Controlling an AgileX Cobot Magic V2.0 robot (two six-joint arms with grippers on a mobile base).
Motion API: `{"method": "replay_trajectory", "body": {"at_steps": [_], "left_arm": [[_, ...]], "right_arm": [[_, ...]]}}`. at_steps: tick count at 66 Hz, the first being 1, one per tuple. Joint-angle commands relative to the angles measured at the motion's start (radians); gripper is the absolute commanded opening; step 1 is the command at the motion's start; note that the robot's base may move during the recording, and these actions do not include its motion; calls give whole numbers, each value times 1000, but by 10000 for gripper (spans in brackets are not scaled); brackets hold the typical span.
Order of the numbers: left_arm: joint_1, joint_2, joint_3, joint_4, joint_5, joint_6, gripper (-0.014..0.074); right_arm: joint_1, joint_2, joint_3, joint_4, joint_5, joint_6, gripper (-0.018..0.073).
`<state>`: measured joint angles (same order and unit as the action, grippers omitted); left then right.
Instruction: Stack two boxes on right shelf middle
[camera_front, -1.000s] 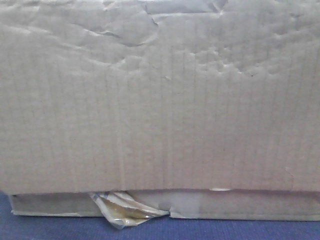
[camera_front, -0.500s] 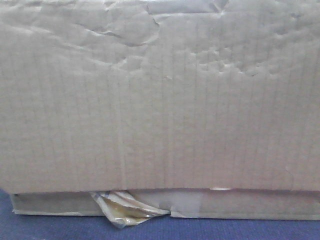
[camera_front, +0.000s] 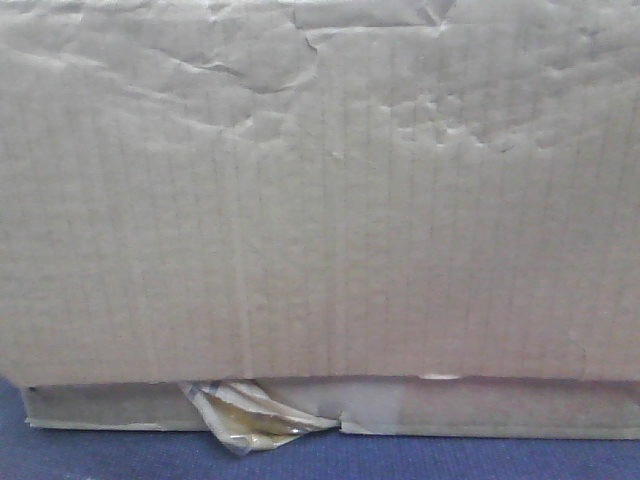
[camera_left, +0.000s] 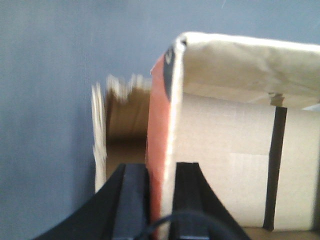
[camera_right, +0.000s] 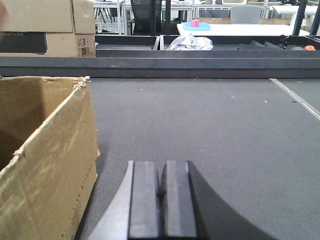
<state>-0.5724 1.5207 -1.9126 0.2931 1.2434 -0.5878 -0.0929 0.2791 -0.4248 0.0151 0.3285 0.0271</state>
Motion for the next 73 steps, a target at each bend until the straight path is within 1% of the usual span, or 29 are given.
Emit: {"method": "replay_trajectory", "body": {"at_steps": [1,6,13,18,27,30,34,48,53,73], "left_arm": [[-21,15,68,9,-22,-52,-111],[-33,30,126,9,-22,-89,-111],[-55,52,187,2,-22,-118,-111],[-68,72,204,2,-22,-136,-111],[-69,121,208,1,-22,-156,-111],[-69,134,208,-1,-22,-158,-111],[-69,152,208,-22,-22,-158,-111],[-69,195,208,-27,-22,-164,-111],[-69,195,208,-47,-22,-166,-111],[-69,195,208,-47,-22,-166,-110]], "right_arm": [[-4,7,-6,-1,-22,-3,-169],[-4,7,-6,-1,-22,-3,-169],[-4,7,-6,-1,-22,-3,-169],[-4,7,-6,-1,-22,-3,-169],[-4,7,-6,-1,-22,-3,-169],[-4,7,-6,-1,-22,-3,-169],[-4,7,-6,-1,-22,-3,-169],[-4,7,-6,-1,-22,-3,-169],[-4,7,-6,-1,-22,-3,-169],[-4,7,-6,-1,-22,-3,-169]]}}
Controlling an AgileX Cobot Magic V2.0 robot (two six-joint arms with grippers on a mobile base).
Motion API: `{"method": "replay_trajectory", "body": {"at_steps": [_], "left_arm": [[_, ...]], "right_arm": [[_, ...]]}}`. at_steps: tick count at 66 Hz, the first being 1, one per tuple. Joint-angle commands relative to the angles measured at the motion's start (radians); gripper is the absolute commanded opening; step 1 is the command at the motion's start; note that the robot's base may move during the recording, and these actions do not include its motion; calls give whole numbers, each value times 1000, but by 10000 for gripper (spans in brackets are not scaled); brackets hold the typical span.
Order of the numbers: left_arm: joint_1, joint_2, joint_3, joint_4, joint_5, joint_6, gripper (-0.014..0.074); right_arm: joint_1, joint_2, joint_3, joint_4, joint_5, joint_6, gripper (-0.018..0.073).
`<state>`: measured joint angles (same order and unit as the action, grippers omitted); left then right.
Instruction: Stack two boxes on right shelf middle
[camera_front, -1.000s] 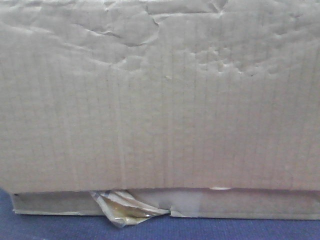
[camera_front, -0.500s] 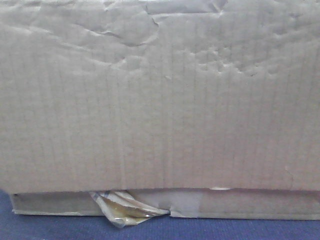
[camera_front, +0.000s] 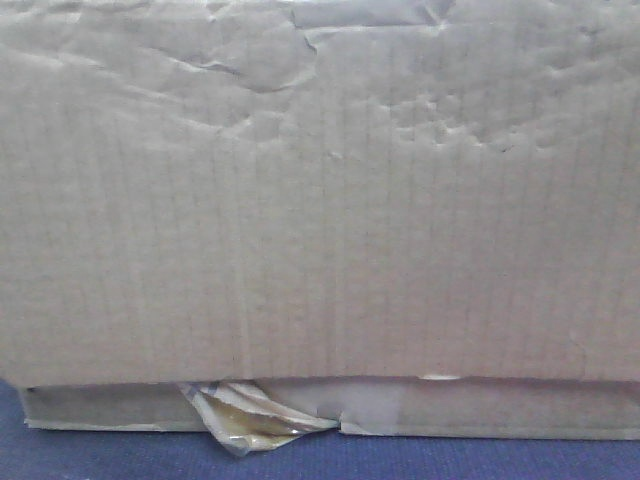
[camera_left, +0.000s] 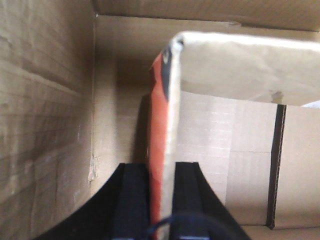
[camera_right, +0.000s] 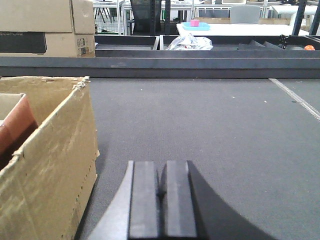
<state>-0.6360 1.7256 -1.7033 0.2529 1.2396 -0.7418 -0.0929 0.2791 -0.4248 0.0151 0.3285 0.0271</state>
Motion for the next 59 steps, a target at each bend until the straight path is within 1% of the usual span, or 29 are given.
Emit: {"method": "replay_trajectory", "body": {"at_steps": [1,7,14,17,24,26,32,56,59], "left_arm": [[-5,-10,-1,-7,-19,-12,-109],[-5,-10,-1,-7,-19,-12,-46],[-5,-10,-1,-3,-19,-12,112],[-5,-10,-1,-3,-19,-12,200],[-5,-10,-1,-3,-19,-12,318],[-5,-10,-1,-1,-19,-12,338],[-5,-10,-8,3,-19,-12,364],[-5,-80,-143,3,-19,-10,360],[-5,-97,-160,3,-19,6,360]], "right_arm": [[-4,7,-6,-1,-22,-3,-169],[-4,7,-6,-1,-22,-3,-169],[-4,7,-6,-1,-22,-3,-169],[-4,7,-6,-1,-22,-3,-169],[-4,7,-6,-1,-22,-3,-169],[-4,7,-6,-1,-22,-3,-169],[-4,7,-6,-1,-22,-3,-169],[-4,7,-6,-1,-32,-3,-169],[-4,7,-6,-1,-32,-3,-169]]}}
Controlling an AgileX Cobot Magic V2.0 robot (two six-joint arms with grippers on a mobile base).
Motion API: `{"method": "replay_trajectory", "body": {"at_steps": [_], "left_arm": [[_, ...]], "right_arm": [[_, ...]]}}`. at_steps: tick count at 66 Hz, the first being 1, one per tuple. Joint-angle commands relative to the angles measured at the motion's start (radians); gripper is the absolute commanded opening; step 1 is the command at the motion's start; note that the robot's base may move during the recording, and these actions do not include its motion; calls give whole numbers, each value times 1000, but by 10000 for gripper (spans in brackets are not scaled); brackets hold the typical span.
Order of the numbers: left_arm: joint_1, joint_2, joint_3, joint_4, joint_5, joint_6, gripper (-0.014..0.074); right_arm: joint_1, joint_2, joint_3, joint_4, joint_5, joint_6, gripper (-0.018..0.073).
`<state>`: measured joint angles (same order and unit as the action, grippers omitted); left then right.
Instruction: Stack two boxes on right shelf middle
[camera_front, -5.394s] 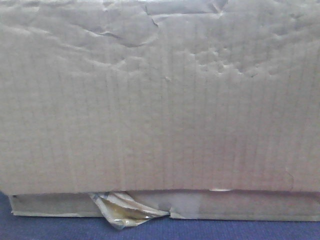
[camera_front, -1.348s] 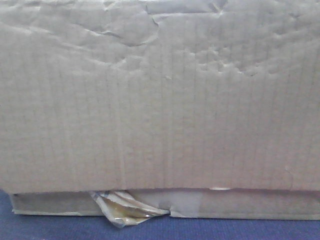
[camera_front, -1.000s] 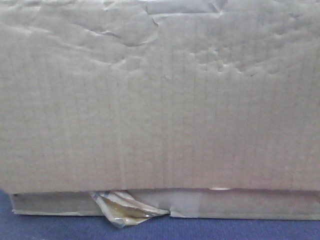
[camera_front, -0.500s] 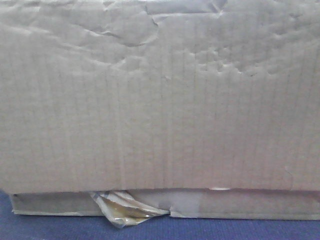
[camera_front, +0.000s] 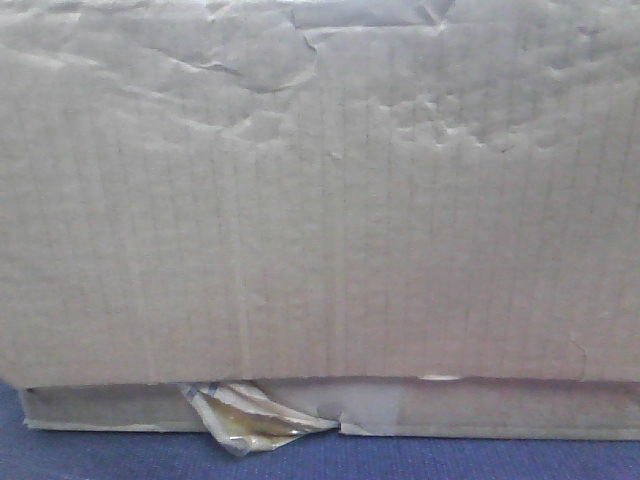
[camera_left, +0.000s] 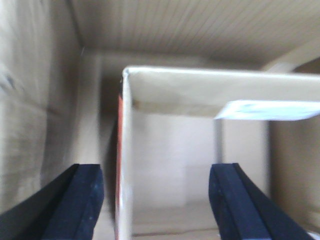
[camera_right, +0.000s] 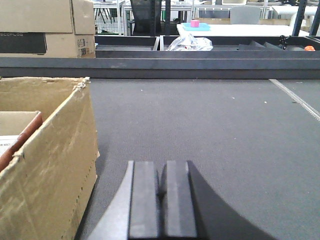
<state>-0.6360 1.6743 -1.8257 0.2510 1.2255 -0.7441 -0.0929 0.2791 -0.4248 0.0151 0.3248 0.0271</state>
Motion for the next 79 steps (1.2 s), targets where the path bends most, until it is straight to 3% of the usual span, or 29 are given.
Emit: {"method": "replay_trajectory", "body": {"at_steps": [1,10,26,33,41,49,69,79], "left_arm": [[-5,-51,-43,5,-4,13,360],[-5,-112,-71,58,-4,60,360],[-4,-179,-70,181,-4,64,360],[-4,-179,-70,177,-4,70,360],[-4,-179,-64,179,-4,110,360],[-4,-179,-61,180,-4,113,360],[-4,-179,-62,181,-4,115,360],[-4,-179,-57,183,-4,115,360]], "right_arm": [[-4,7,-6,-1,-29,-3,-169],[-4,7,-6,-1,-36,-3,-169],[-4,18,-38,25,-47,0,-169],[-4,85,-155,23,101,-9,-169],[-1,198,-341,15,187,-106,-148],[30,322,-513,23,260,-104,-140],[45,584,-746,25,410,49,-141],[119,689,-816,6,498,153,-139]]}}
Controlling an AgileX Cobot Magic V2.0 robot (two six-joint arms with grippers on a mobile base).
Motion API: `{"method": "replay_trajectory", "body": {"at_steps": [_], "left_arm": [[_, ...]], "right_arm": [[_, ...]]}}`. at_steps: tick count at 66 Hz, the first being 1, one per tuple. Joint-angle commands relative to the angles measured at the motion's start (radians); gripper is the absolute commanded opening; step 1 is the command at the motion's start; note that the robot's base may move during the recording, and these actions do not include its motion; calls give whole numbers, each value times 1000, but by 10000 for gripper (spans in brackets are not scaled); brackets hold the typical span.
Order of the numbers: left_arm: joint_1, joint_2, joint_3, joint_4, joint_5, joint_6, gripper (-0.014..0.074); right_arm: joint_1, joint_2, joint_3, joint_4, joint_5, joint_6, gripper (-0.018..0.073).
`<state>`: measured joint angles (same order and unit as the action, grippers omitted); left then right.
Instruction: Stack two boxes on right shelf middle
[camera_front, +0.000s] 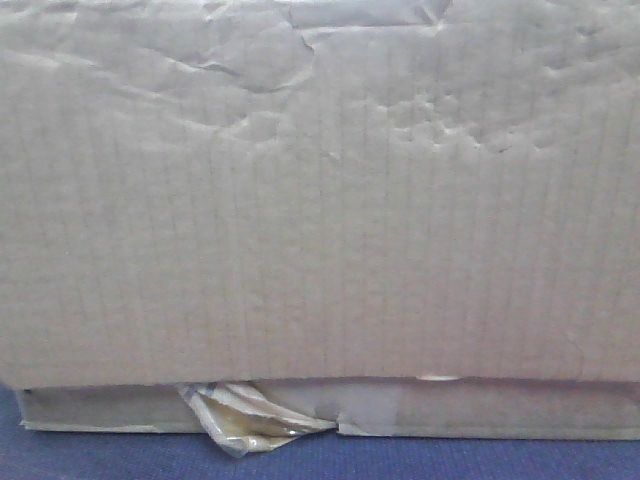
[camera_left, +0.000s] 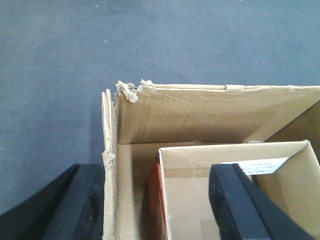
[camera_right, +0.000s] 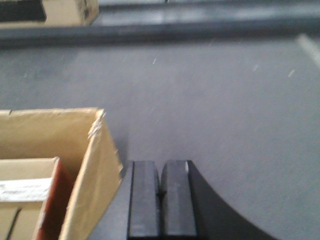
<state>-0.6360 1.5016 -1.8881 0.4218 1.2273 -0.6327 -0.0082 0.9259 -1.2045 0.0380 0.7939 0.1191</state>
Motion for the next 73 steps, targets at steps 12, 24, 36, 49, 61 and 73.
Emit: {"method": "replay_trajectory", "body": {"at_steps": [12,24,36,49,61,73], "left_arm": [[44,-7,48,-29,-6,24,360],[111,-7,51,-106,-6,73,360],[135,-7,74,-138,-6,112,360],[134,-7,152,-149,-6,127,360],[134,-7,213,-149,-6,128,360],[134,-7,236,-149,-6,128,360]], "right_arm": [[178,170,-133,-171,133,233,-139],[333,312,-248,-299,313,379,-139],[389,453,-383,-299,427,368,-141],[389,520,-442,-199,427,304,-141],[389,536,-433,-197,427,282,-141],[389,535,-433,-197,427,274,-141]]}}
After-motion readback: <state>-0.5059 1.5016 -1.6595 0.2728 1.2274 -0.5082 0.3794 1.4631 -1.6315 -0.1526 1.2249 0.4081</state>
